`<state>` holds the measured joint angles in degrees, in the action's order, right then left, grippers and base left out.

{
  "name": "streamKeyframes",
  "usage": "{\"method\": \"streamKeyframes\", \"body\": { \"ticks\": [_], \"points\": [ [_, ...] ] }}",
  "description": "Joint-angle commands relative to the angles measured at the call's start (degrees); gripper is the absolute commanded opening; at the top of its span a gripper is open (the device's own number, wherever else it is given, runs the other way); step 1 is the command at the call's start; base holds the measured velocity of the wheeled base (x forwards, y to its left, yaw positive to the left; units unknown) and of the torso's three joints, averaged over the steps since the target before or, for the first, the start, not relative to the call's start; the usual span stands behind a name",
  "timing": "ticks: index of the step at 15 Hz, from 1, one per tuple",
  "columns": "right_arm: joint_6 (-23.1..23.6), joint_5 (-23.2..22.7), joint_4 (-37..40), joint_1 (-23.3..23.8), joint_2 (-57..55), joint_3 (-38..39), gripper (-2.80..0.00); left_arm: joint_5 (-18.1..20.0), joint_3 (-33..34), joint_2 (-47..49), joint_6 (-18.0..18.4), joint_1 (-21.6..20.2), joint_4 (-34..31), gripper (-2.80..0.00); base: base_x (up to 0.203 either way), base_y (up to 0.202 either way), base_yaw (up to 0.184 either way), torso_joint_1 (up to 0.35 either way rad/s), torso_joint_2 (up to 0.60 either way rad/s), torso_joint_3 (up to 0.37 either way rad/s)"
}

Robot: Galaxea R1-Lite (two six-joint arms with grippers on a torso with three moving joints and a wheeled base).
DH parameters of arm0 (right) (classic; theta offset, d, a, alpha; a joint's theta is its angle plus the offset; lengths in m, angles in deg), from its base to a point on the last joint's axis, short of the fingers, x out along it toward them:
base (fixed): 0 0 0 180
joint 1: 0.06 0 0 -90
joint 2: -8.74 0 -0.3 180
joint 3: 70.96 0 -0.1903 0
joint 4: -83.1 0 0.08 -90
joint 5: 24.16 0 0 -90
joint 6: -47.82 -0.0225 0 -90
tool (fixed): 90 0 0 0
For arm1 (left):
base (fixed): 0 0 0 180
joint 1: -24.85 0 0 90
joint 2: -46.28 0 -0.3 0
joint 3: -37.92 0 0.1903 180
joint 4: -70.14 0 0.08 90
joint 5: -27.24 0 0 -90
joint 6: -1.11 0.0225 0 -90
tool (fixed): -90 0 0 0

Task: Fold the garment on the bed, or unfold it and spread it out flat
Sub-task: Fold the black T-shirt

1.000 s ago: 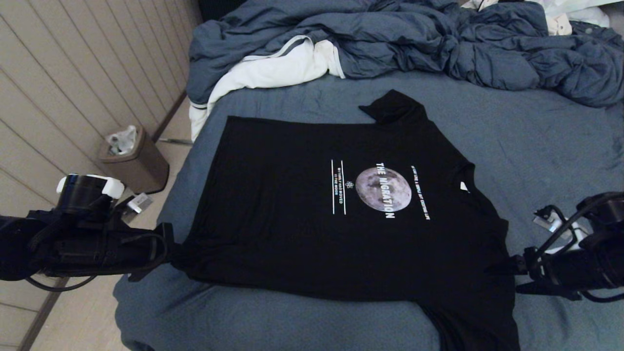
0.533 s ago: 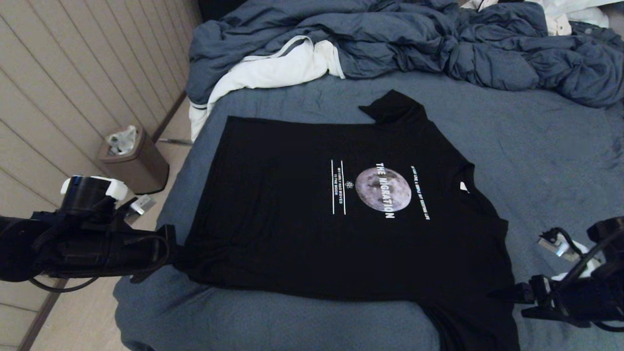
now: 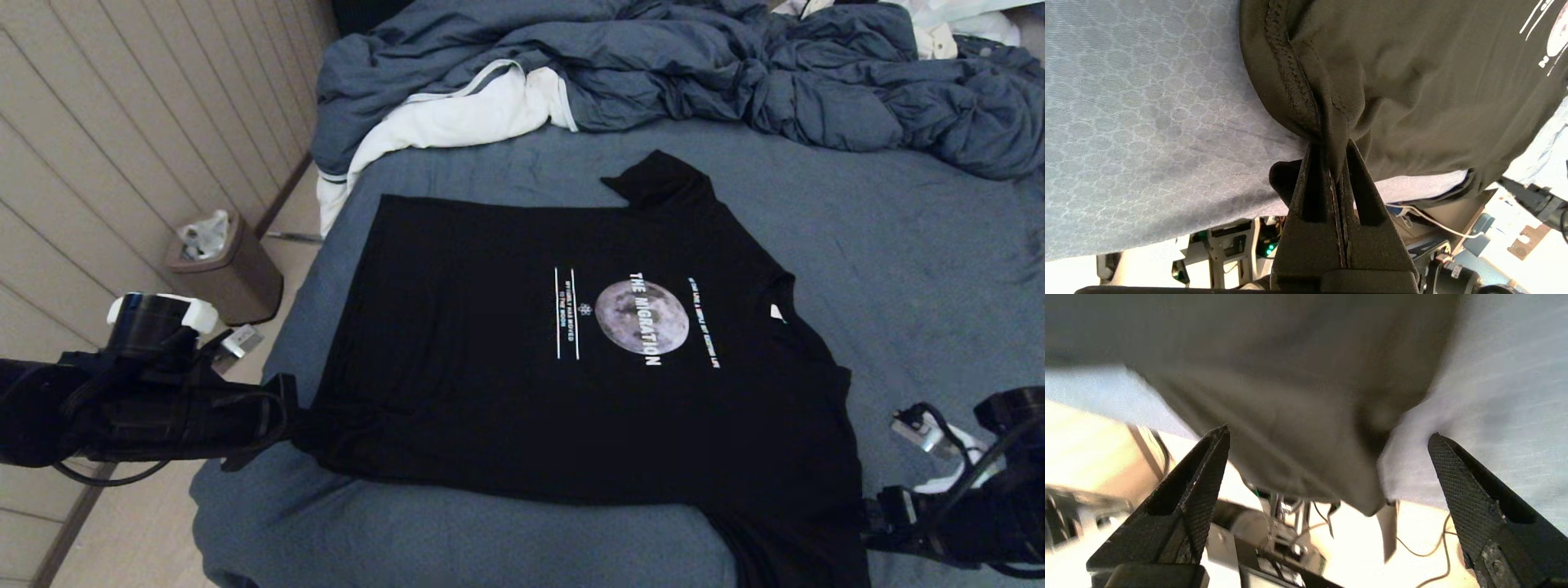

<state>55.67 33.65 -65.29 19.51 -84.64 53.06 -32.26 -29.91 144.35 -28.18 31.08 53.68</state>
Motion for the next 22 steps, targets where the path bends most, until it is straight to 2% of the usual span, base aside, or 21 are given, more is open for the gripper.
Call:
{"method": "streamKeyframes", "body": {
  "ticks": [1,4,8,12,16,22],
  "points": [
    [1.2,-0.1,0.0,-1.5,0.5,2.5,0.00,0.2,0.0,0.6,-0.2,0.0,0.1,-2.80,0.000,0.000,0.000,0.000,0.00,0.000],
    [2.6,-0.1,-0.5,-2.0,2.5,6.0,0.00,0.1,-1.2,1.1,-0.2,0.0,-0.1,-2.80,0.000,0.000,0.000,0.000,0.00,0.000],
    [9.0,0.4,-0.5,-1.4,4.6,10.5,0.00,0.3,-1.8,2.0,-0.6,0.0,0.4,-2.80,0.000,0.000,0.000,0.000,0.00,0.000],
    [10.0,1.8,-1.2,-1.4,5.3,12.9,0.00,0.3,-2.5,2.6,-1.1,0.0,0.5,-2.80,0.000,0.000,0.000,0.000,0.00,0.000],
    [9.9,1.9,-8.2,-1.9,3.3,17.1,0.00,0.3,-3.2,3.3,-1.2,0.0,0.5,-2.80,0.000,0.000,0.000,0.000,0.00,0.000],
    [10.1,1.9,-9.4,-2.0,0.2,18.1,0.00,0.3,-3.8,3.8,-1.1,0.0,0.4,-2.80,0.000,0.000,0.000,0.000,0.00,0.000]
  ]
}}
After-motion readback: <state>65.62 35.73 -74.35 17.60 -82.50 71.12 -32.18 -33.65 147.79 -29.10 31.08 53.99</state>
